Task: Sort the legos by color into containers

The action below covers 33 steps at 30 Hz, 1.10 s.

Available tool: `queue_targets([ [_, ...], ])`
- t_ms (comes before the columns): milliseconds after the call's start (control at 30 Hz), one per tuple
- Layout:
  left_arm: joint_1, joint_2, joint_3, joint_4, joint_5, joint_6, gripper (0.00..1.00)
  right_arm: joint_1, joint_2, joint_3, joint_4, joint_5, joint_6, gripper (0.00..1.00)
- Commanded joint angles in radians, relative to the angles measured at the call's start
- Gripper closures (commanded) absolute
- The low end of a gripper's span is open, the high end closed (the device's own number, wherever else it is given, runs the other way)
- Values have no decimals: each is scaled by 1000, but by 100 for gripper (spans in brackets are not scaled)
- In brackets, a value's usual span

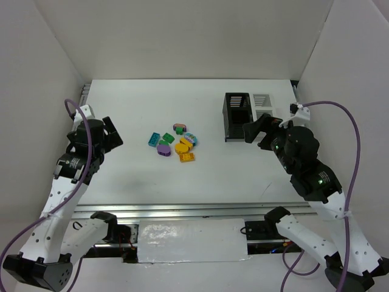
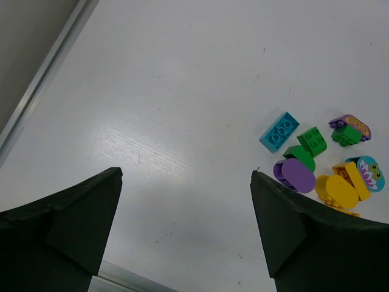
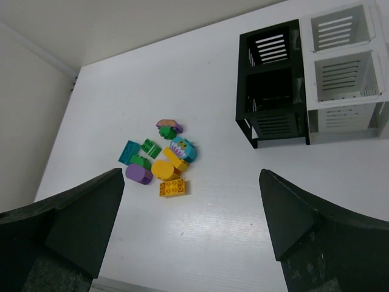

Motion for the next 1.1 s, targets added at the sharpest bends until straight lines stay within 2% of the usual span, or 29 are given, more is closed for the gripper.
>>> queue_targets([
  [0, -3, -8, 14, 13, -9, -5, 1, 9, 10, 8, 21, -17, -21, 0],
  [100, -4, -16, 13, 13, -6, -4, 1, 11, 27, -14, 45, -142, -73, 0],
  [167, -3, -19, 13, 16, 2, 0, 0, 9, 69, -11, 73, -214, -49, 0],
  [267, -4, -28, 0, 34, 43, 16, 0, 41, 198, 46, 12, -266, -31, 0],
  [333, -4, -25, -4, 42, 61, 20, 1, 95, 269, 41, 33, -245, -8, 0],
  [400, -3, -24, -6, 45, 77, 23, 0, 204, 332, 38, 61, -181, 12, 0],
  [433, -3, -22, -4, 42, 77, 21, 1, 239, 419, 50, 52, -150, 29, 0],
  [467, -3, -24, -4, 39, 69, 18, 1, 312, 462, 81, 39, -48, 46, 0],
  [567, -4, -33, -12, 39, 65, 18, 0, 396, 652, 148, -7, 75, 71, 0],
  [600, -4, -33, -13, 41, 68, 19, 0, 402, 741, 173, -20, 86, 75, 0],
  [800, -6, -34, -20, 48, 89, 27, 1, 410, 1017, 305, -34, 93, 32, 0],
  [1067, -7, -22, -23, 56, 121, 36, 0, 408, 1208, 389, -5, 91, 34, 0],
])
